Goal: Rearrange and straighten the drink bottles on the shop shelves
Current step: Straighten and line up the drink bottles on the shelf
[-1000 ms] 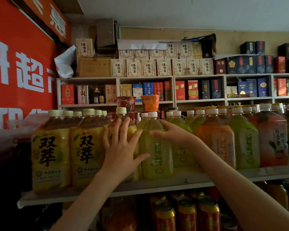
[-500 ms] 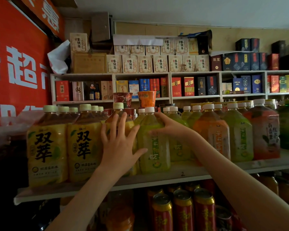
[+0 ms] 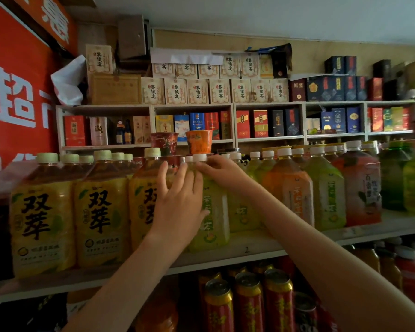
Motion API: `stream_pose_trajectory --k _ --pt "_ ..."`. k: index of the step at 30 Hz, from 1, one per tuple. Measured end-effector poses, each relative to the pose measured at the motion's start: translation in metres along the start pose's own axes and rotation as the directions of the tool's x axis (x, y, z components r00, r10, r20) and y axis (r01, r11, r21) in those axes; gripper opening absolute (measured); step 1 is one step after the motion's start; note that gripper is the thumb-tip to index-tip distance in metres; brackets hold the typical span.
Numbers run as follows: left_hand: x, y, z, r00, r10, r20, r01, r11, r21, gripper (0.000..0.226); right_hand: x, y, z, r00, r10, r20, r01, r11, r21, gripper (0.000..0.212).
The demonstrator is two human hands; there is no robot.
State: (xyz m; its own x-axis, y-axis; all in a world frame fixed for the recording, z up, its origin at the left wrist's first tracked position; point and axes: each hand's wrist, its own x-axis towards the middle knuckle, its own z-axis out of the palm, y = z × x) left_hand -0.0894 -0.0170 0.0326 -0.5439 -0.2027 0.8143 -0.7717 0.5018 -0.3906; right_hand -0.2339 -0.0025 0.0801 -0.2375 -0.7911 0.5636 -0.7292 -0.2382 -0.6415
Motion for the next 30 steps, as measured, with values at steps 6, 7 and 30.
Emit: stream_pose_trajectory --k 6,7,30 --pt "0.019 0.044 0.001 0.965 0.086 -0.246 -0.140 0.968 -0.208 0.051 -0.014 0.023 -0.075 0.811 -0.253 -0.528 0.078 0.940 -0.331 0.028" --pt "0.021 0.052 0.002 0.965 0.093 -0.247 -0.151 0.961 -0.231 0.049 -0.019 0.032 -0.091 0.758 -0.269 -0.594 0.036 0.927 -0.374 0.029" --pt "0.039 0.048 0.008 0.971 0.028 -0.235 -0.083 0.971 -0.224 0.038 -0.034 0.115 -0.193 0.707 0.001 -0.708 -0.234 0.944 -0.231 0.021"
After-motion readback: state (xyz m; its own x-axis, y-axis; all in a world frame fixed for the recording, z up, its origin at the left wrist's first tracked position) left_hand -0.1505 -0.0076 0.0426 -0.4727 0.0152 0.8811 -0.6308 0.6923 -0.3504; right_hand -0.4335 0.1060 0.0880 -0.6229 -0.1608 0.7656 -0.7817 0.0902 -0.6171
